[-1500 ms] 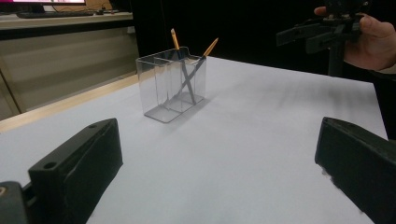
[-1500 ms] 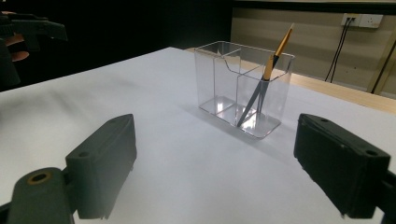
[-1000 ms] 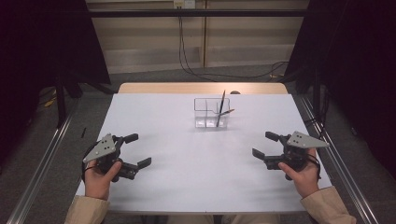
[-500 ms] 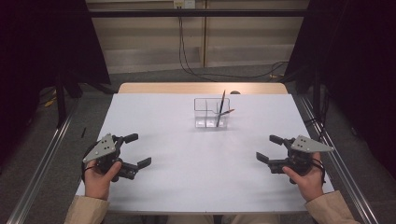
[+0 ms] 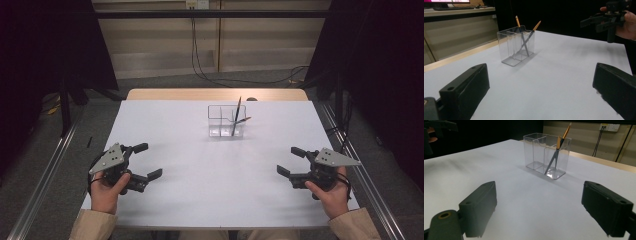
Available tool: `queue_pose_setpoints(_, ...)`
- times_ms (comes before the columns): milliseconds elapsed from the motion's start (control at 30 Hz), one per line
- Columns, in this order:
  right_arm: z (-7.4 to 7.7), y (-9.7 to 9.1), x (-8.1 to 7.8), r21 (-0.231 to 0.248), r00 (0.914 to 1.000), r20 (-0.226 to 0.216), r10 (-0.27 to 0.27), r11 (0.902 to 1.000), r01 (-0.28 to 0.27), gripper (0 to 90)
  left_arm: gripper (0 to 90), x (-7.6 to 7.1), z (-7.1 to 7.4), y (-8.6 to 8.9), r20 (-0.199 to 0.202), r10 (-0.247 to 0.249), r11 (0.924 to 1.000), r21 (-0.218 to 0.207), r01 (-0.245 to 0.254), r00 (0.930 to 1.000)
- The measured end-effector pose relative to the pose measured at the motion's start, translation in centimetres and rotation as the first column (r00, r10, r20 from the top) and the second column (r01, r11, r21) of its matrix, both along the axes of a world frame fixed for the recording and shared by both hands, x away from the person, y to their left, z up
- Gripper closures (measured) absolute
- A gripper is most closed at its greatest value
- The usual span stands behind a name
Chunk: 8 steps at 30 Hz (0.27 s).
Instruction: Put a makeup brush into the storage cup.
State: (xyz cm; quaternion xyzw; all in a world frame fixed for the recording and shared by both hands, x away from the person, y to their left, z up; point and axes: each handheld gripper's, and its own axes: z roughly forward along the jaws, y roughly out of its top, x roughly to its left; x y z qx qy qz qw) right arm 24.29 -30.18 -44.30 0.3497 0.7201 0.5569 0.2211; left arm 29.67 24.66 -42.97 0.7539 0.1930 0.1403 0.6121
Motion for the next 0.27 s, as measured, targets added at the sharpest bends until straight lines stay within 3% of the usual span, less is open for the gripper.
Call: queue_pose_setpoints(267, -0.02, -0.25, 0.05, 0.007, 1.0000, -0.001, -0.005, 1.0000, 0.005, 12.4, 0.5, 0.05, -0.05, -0.01, 0.002, 0.003, 1.0000, 0.007, -0.003, 1.0000)
